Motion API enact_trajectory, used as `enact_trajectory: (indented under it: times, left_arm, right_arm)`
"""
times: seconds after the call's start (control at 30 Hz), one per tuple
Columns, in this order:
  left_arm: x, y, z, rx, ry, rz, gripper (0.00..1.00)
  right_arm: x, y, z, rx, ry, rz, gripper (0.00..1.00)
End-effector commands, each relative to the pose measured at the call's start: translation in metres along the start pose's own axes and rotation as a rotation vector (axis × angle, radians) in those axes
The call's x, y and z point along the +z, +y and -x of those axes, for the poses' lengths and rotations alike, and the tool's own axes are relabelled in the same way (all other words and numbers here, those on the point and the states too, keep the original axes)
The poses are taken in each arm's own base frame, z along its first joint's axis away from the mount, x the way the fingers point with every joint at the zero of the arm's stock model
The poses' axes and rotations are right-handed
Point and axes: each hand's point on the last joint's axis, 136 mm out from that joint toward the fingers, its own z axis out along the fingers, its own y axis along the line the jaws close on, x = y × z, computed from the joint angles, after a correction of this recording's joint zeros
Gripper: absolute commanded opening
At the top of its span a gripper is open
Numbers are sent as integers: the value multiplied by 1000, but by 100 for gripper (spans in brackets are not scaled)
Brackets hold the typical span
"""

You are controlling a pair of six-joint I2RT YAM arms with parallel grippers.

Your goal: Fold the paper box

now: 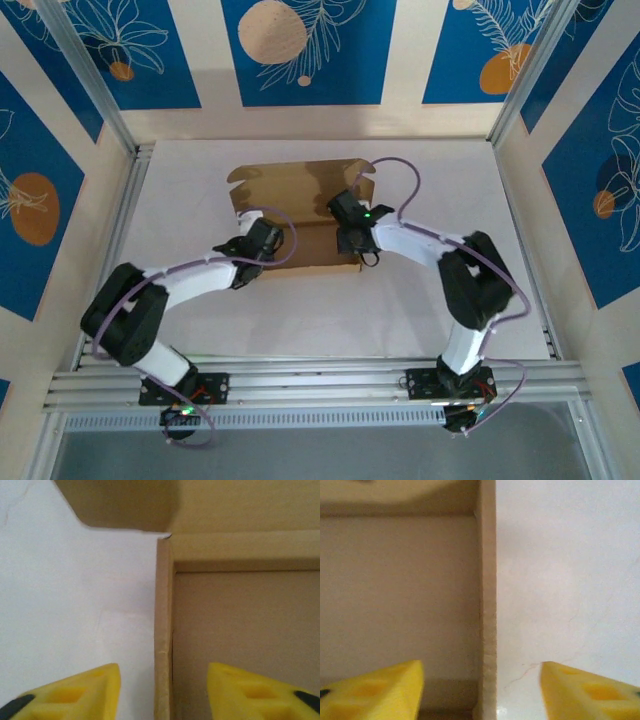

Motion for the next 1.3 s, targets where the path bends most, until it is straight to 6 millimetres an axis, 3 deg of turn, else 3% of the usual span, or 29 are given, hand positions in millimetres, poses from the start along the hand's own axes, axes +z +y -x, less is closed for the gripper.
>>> enact_trajectory:
  times: [0.0, 0.03, 0.07, 0.1, 0.33, 0.4, 0.5, 0.63, 0.83, 0.93, 1.07, 1.27]
  left_arm:
    - [-28, -5, 26, 15, -73, -87, 68]
    - [-34, -4, 31, 14, -88, -98, 72]
    - [-41, -3, 38, 16, -109, -117, 74]
    - [-49, -1, 45, 14, -132, -133, 76]
    - [-103, 9, 79, 131, -291, -267, 82]
    - [-122, 13, 93, 184, -362, -306, 82]
    - [-128, 27, 110, 250, -436, -278, 90]
    - [-113, 45, 124, 268, -419, -271, 92]
    - [-88, 45, 122, 280, -423, -417, 86]
    - [-67, 53, 121, 231, -413, -453, 84]
    - [-51, 51, 128, 232, -441, -490, 84]
    - [-27, 46, 137, 256, -435, -490, 83]
  right_arm:
    - [-31, 11, 26, -20, -135, 151, 78]
    - [-38, 8, 30, -23, -161, 161, 83]
    - [-45, 4, 34, -21, -194, 166, 96]
    - [-55, 2, 40, -26, -236, 188, 100]
    - [-128, -14, 80, -146, -580, 334, 98]
    - [-148, -16, 91, -254, -729, 385, 98]
    - [-163, -22, 106, -372, -847, 388, 99]
    - [-176, -25, 123, -397, -858, 481, 99]
    - [-151, -21, 126, -482, -776, 621, 95]
    - [-129, -30, 130, -500, -781, 566, 95]
    - [-96, -23, 123, -570, -706, 561, 96]
    - [-51, -20, 141, -589, -644, 421, 98]
